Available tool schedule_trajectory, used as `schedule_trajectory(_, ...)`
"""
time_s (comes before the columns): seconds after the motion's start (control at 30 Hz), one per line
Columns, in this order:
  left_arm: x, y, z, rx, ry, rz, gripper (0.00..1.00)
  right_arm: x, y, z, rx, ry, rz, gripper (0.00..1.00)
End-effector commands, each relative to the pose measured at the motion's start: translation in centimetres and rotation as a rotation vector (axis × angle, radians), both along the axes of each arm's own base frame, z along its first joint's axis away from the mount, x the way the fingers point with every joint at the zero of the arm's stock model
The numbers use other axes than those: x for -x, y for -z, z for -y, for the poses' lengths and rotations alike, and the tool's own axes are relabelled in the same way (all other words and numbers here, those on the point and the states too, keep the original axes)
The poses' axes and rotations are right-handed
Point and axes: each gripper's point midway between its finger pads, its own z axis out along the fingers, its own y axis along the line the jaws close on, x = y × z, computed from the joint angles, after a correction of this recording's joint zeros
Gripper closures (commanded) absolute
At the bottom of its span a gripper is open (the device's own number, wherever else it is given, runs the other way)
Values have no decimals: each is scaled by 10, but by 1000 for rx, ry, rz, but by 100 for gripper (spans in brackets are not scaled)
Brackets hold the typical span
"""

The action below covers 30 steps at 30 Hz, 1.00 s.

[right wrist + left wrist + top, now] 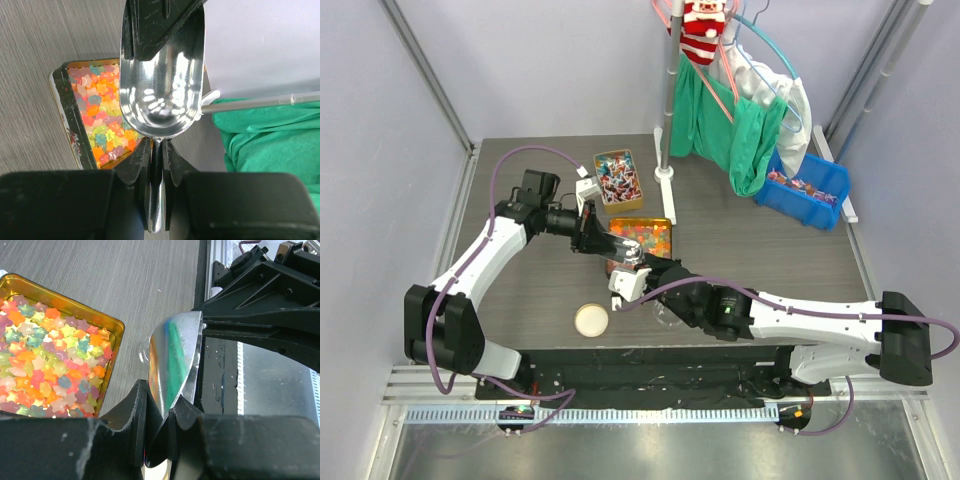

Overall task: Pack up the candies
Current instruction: Adjust the spatula.

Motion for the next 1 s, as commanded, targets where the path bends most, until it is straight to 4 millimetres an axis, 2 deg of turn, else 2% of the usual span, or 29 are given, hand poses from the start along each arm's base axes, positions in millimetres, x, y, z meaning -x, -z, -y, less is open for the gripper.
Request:
schedule_trajectory(0.0, 13, -13, 8, 56, 65, 3, 100, 1, -30, -12, -113, -31, 57, 99)
schedule_trajectory(0.07, 12, -13, 8, 55, 62, 6, 96, 2, -27, -11, -106, -34, 53, 99)
schedule_trajectory(0.13, 11, -12, 8, 51, 58, 4, 85, 3, -25, -10, -103, -40, 51, 99)
schedule_trajectory(0.17, 11, -12, 8, 52, 57, 5, 67, 3, -25, -9, -104, -41, 50, 99)
schedule_trajectory(0.23, 9, -11, 9, 45, 48, 6, 40, 4, -24, -7, -104, -45, 47, 99)
schedule_trajectory(0.27, 8, -11, 8, 41, 42, 0, 19, 5, -24, -7, -101, -47, 48, 99)
schedule_trajectory(0.37, 1, -11, 6, 17, 14, 22, 0, 6, -23, -4, -96, -47, 46, 99)
schedule_trajectory(0.53, -25, -20, -5, 24, -94, 51, 0, -6, -18, 9, -72, 11, 55, 99)
schedule_trajectory(0.7, -57, -31, -32, 10, -301, 139, 0, -27, -17, 25, -75, 95, 52, 99)
schedule_trajectory(0.87, -93, 0, -58, -144, -528, 223, 0, -53, -35, 51, -120, 211, 76, 99)
schedule_trajectory(0.9, -105, 14, -69, -213, -597, 228, 0, -56, -43, 56, -146, 232, 84, 99)
schedule_trajectory(0.97, -114, 28, -74, -297, -637, 261, 0, -66, -53, 70, -177, 281, 97, 99)
